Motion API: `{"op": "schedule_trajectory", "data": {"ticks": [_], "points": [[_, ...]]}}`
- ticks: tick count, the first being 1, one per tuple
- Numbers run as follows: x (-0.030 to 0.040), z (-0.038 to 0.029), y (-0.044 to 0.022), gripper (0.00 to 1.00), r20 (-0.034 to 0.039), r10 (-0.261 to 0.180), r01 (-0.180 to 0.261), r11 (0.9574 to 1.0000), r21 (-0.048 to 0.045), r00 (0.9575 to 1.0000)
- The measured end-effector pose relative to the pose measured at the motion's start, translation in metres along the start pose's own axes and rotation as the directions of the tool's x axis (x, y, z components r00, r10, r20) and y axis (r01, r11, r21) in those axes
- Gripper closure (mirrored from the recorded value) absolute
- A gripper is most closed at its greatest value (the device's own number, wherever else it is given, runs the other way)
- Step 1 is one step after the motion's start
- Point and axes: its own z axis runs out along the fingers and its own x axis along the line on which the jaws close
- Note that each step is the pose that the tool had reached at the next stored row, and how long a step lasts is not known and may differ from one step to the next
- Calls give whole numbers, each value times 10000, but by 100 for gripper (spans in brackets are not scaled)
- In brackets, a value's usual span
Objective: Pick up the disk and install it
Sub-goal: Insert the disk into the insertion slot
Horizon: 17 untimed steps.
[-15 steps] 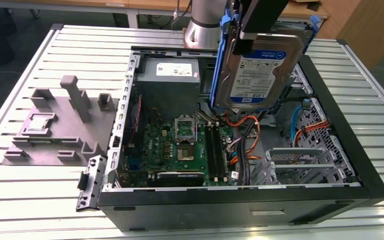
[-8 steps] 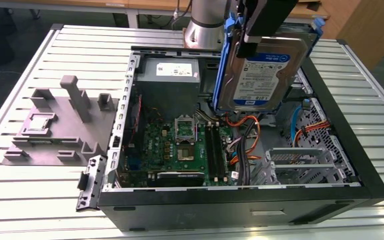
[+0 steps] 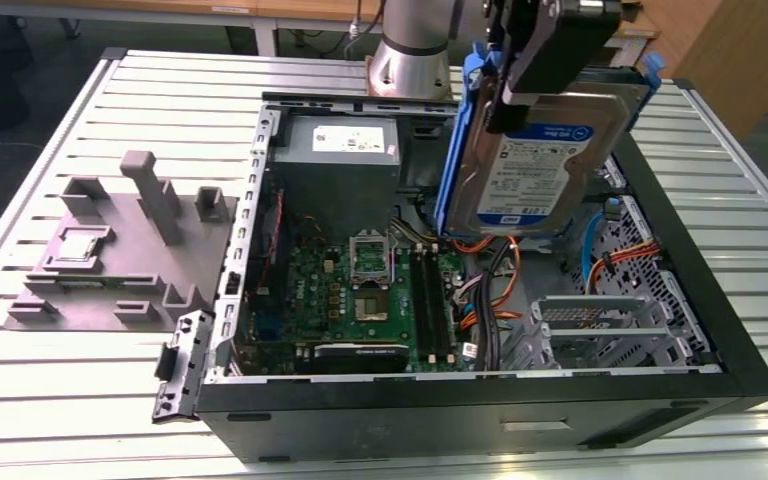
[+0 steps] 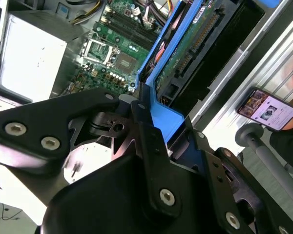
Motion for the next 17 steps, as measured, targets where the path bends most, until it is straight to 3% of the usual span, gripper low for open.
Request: {"op": "schedule_trajectory", "data": {"ticks": [7,13,17], "points": [[64,45,-116,63,-1,0,0,10000,-1,10000],[186,81,-164,63,-1,0,0,10000,0,10000],[201,109,-272,63,-1,0,0,10000,-2,10000]]}}
